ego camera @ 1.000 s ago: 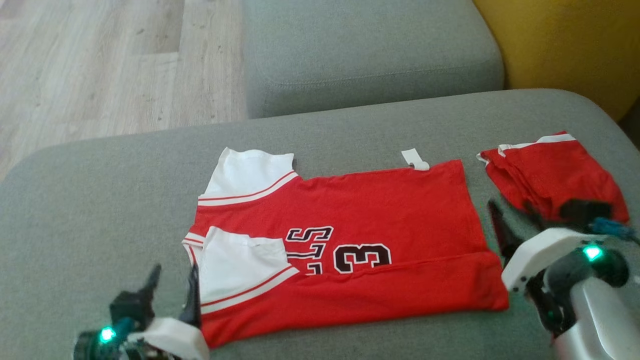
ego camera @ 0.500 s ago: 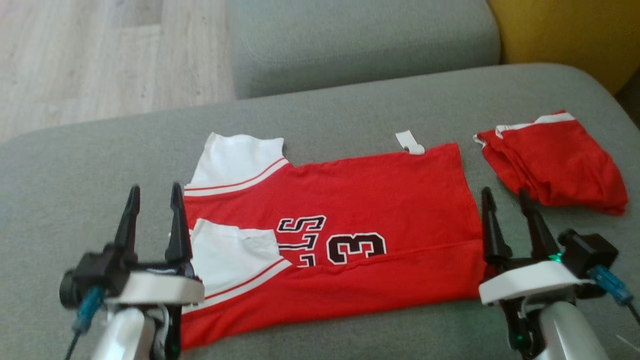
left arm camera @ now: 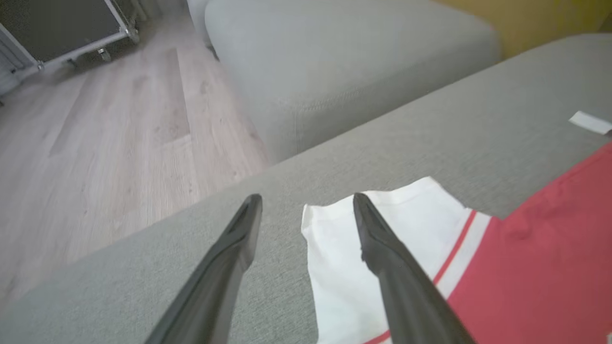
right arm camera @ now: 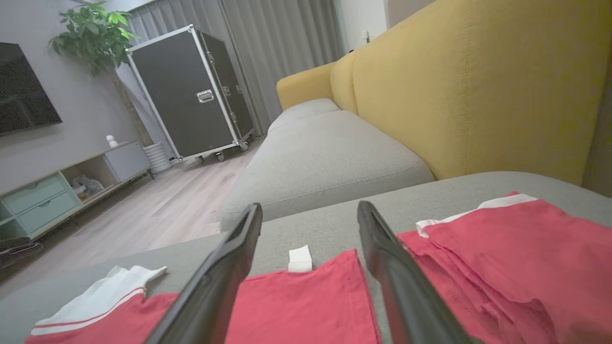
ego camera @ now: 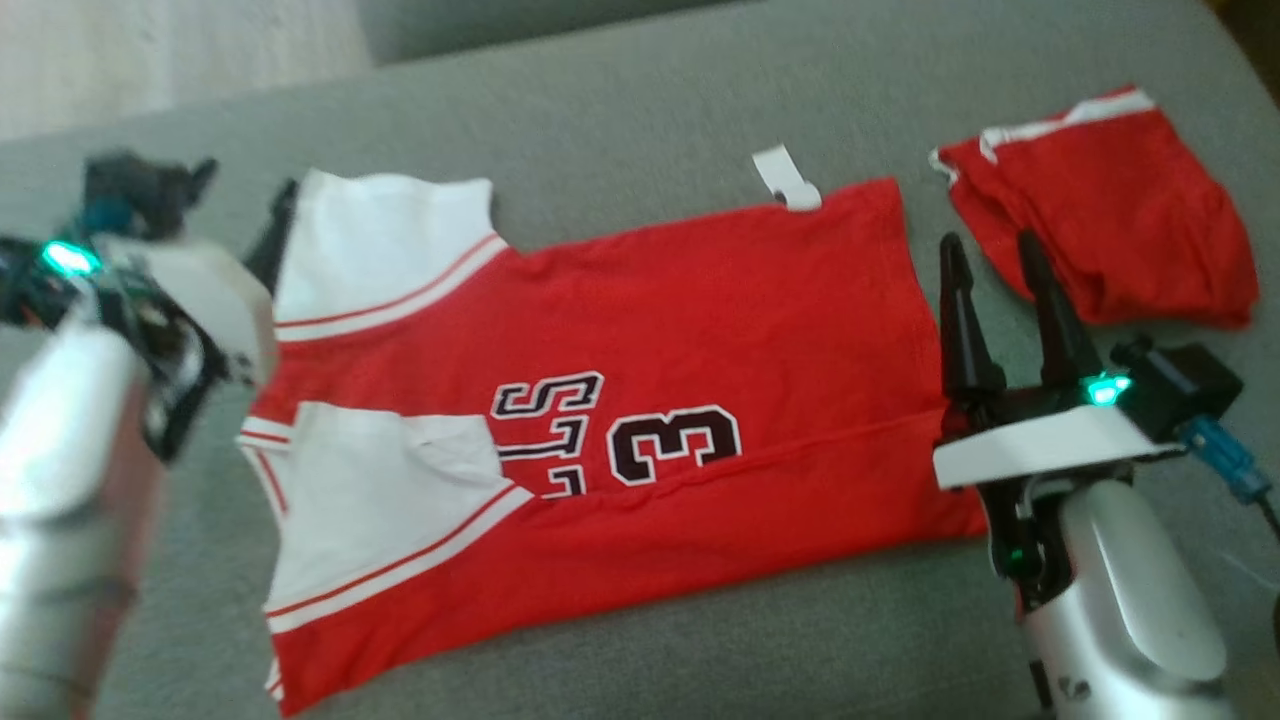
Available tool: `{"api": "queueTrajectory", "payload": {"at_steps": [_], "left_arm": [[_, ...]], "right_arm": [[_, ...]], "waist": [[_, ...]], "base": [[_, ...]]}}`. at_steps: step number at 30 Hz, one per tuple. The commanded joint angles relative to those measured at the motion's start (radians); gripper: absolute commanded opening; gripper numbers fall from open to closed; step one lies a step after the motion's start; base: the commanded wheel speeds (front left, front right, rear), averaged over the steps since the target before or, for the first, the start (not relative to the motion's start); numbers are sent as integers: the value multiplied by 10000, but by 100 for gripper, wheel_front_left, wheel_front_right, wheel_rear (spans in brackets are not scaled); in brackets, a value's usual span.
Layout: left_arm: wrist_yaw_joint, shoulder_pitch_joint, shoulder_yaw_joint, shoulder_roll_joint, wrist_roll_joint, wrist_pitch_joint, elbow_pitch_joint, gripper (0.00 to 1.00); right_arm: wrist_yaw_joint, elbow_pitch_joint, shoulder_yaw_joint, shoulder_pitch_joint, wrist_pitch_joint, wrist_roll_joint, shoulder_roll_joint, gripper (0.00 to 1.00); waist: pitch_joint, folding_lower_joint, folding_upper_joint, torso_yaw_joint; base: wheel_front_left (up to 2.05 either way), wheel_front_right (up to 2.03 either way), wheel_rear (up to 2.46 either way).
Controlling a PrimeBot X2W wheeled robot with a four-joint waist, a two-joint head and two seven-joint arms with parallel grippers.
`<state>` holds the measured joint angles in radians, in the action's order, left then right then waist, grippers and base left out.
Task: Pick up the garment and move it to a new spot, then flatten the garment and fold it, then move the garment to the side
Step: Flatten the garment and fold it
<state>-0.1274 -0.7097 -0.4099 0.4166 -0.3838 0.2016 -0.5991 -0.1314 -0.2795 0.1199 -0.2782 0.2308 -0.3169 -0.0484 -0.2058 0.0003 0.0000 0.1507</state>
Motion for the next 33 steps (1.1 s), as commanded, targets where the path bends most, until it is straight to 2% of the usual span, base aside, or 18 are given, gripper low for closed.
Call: {"api": "queueTrajectory", "payload": {"at_steps": [1,7,10,15,29,31,32,33], "left_arm": [[-10,-593,266,544,-96,147,150,100],[-29,-2142,-1340,1416,-1479,1729,-794,100],[-30,-2549,-1665,1673,-1904,1923,-1253,100],[-31,-3003,-1901,1723,-2141,2053,-1941,100],[-32,-3342,-2859,1829,-3104,2557,-2706,100],[-32,-3345,-2958,1829,-3259,2610,-2755,11],[-32,-3342,-3001,1826,-3351,2601,-2755,0],[-32,-3334,-3012,1809,-3477,2554,-2746,0]], "right_arm": [[7,381,213,-344,181,-61,-19,100],[7,544,285,-785,241,-280,-19,100],[7,621,314,-874,261,-397,-19,100],[7,779,316,-884,287,-536,-19,100],[7,900,220,-816,303,-391,-18,100],[7,927,180,-823,299,-329,-18,100],[7,942,151,-826,287,-304,-18,100],[7,965,108,-825,268,-274,-18,100]], "waist": [[-573,-3,0,396],[-1256,-3,0,841],[-1498,-3,0,988],[-1803,-3,0,1195],[-2023,-3,0,1352],[-2013,-3,0,1330],[-2002,-3,0,1316],[-1984,-3,0,1289]], "base": [[0,0,0],[0,0,0],[0,0,0],[0,0,0],[0,0,0],[0,0,0],[0,0,0],[0,0,0]]}}
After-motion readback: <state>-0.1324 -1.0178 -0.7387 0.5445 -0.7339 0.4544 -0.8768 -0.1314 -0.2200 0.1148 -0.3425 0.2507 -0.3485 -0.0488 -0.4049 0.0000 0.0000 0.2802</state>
